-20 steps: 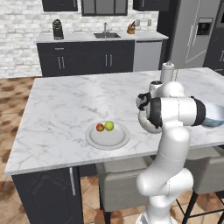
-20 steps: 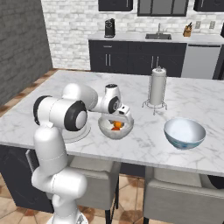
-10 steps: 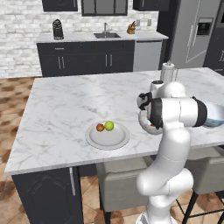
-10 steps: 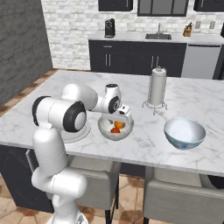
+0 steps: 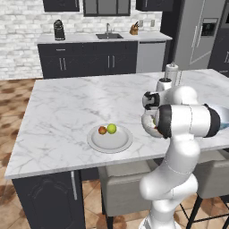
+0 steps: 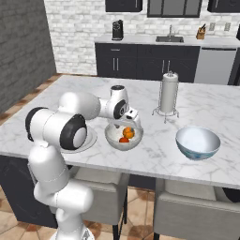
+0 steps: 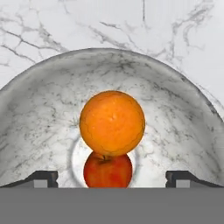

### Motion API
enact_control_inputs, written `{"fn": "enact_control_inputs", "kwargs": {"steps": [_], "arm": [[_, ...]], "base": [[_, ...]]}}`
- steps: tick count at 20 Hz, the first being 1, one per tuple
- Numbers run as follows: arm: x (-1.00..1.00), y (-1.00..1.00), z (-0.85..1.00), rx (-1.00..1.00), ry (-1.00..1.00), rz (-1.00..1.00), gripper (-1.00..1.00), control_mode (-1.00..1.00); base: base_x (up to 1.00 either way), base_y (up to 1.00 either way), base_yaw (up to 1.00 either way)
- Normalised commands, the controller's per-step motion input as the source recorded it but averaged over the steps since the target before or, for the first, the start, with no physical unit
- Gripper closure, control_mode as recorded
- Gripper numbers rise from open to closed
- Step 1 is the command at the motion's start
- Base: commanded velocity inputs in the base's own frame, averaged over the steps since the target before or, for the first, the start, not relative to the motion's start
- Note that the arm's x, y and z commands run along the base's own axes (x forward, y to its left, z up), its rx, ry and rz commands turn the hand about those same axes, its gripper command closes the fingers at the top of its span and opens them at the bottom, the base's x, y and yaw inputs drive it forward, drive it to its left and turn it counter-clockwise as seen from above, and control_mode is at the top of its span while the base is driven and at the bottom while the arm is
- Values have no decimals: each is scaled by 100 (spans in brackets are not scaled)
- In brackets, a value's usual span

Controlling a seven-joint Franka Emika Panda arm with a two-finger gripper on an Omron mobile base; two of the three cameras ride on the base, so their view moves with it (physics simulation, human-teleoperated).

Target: Take the fruits from the plate on the dining counter and place two fruits in each bowl.

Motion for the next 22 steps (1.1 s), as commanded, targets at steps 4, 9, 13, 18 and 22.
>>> {"fn": "enact_control_inputs", "kwargs": {"steps": [4, 9, 13, 18, 22], "arm": [[-47, 25, 75, 0, -16, 1, -100, -100], [-56, 46, 56, 0, 0, 7, -100, -100], [-51, 59, 36, 0, 2, 17, -100, -100], [-45, 56, 18, 0, 2, 25, -100, -100], [-17, 51, 0, 0, 14, 42, -100, -100]], "base": [[0, 0, 0], [0, 0, 0], [0, 0, 0], [0, 0, 0], [0, 0, 0]]}}
